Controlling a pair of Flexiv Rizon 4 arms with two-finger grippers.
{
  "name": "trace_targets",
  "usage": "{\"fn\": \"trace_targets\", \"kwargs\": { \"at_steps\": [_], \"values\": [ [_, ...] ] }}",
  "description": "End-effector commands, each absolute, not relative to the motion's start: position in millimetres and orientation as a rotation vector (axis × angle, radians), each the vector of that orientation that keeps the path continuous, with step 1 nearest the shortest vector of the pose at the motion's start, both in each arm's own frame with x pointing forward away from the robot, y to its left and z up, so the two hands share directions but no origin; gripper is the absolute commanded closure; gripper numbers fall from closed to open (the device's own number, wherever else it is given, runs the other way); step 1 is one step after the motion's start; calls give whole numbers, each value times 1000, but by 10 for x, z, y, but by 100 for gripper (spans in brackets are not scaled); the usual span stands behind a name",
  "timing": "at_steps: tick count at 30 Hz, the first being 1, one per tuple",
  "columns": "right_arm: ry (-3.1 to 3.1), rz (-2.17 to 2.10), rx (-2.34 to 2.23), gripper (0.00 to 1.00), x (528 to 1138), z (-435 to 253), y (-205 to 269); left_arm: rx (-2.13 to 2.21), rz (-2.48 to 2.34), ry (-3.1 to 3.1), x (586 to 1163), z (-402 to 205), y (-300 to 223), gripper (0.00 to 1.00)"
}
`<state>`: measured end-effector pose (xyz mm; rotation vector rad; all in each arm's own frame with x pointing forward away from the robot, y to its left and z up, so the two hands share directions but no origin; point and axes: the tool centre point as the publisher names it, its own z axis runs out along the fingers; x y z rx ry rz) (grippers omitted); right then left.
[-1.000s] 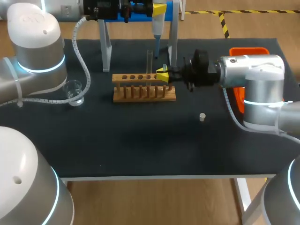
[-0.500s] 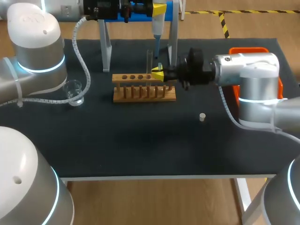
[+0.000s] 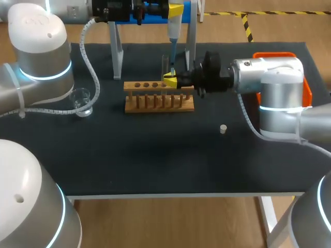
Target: Invert the test tube, pick up the pipette, mount the tip to pipette, aspirate from beaker and dispense into the tube, eject the tip, return the pipette, and cap with the stopper.
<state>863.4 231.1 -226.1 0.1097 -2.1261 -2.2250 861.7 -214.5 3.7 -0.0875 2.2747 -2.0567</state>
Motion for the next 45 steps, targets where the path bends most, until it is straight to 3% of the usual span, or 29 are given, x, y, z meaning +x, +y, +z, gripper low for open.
{"fn": "trace_targets", "kwargs": {
  "at_steps": [1,45],
  "values": [
    [-2128,-2219,112,100,8636,-2243,2294,-87,-2056,2277,8617,42,-2139,100],
    [-2132,-2226,146,100,8600,-2053,2317,-87,-2056,2277,8617,42,-2139,100]
  ]
}}
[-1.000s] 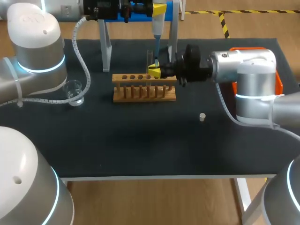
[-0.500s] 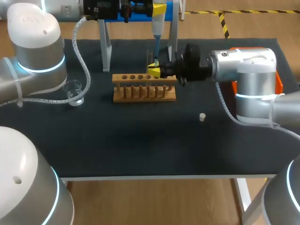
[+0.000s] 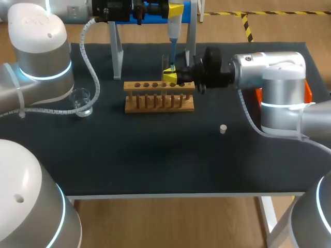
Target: Invert the test tube, pick up the pipette, mount the tip to pipette, aspirate from beaker and dispense into the tube, eject the tip, return the pipette, and cap with the stopper.
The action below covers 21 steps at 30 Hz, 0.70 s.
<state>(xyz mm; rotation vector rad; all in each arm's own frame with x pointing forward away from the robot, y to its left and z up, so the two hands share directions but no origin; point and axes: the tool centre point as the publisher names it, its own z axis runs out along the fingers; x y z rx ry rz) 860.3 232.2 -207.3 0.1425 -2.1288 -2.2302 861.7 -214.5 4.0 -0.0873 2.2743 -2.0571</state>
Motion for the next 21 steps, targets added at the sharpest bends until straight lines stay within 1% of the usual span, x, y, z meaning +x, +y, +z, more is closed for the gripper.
{"fn": "trace_targets", "kwargs": {
  "at_steps": [1,21],
  "values": [
    [-2133,-2225,149,100,8597,-2050,2321,-87,-2056,2277,8617,42,-2139,100],
    [-2130,-2218,145,100,8593,-2052,2384,-87,-2056,2277,8617,42,-2139,100]
  ]
}}
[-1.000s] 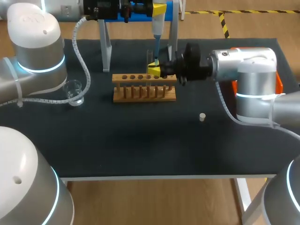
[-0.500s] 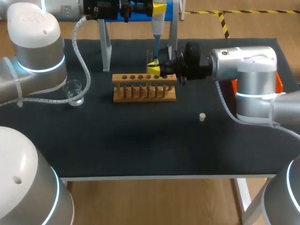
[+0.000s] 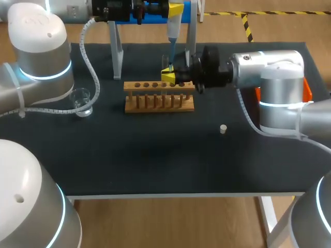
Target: Invert the test tube, pick up the pipette, mount the tip to pipette, aspirate from beaker and dispense into the tube, eject the tip, return the pipette, and cap with the stopper.
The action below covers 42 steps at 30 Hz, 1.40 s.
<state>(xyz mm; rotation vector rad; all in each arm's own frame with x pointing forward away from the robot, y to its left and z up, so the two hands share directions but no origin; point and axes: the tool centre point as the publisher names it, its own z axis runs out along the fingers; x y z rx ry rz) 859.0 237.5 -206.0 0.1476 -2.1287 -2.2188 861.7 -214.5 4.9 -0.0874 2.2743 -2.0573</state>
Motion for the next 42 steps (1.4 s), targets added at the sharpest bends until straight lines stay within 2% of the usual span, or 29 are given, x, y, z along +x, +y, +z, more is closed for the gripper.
{"fn": "trace_targets", "kwargs": {
  "at_steps": [1,27,42],
  "values": [
    [-2129,-2219,144,100,8597,-2051,2386,-87,-2056,2277,8617,42,-2139,100],
    [-2093,-2258,132,100,8612,-1921,2406,-87,-2056,2277,8617,42,-2139,100],
    [-2079,-2316,181,100,8679,-1498,2390,-87,-2056,2277,8617,42,-2139,100]
  ]
}}
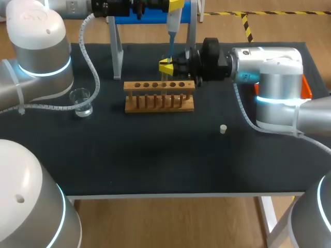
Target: Invert the test tube, pick up the pipette, mount the tip to pipette, aspirate from beaker and dispense into the tube, eject the tip, return the pipette, and cap with the stopper.
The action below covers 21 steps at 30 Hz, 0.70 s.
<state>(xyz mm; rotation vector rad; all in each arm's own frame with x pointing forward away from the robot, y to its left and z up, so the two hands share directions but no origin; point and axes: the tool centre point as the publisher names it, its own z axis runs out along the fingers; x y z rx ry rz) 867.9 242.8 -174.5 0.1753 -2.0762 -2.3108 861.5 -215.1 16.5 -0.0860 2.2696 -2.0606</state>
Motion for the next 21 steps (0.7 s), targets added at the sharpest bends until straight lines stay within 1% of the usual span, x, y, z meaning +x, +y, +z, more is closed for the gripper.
{"fn": "trace_targets", "kwargs": {
  "at_steps": [1,8,12,13,14,15,21],
  "values": [
    [-2076,-2323,185,100,8683,-1465,2388,-87,-2056,2277,8617,42,-2139,100],
    [-2068,-2352,218,100,8701,-1263,2386,-87,-2056,2277,8617,42,-2139,100],
    [-2073,-2349,225,100,8701,-1292,2384,-87,-2056,2277,8617,42,-2139,100],
    [-2079,-2340,224,96,8695,-1330,2382,-87,-2056,2277,8617,42,-2139,100],
    [-2086,-2331,215,54,8690,-1368,2378,-87,-2056,2277,8617,42,-2139,100],
    [-2097,-2317,204,0,8682,-1421,2372,-87,-2056,2277,8617,42,-2139,100],
    [-2158,-2241,209,0,8591,-1670,2233,-87,-2056,2277,8617,42,-2139,100]
  ]
}}
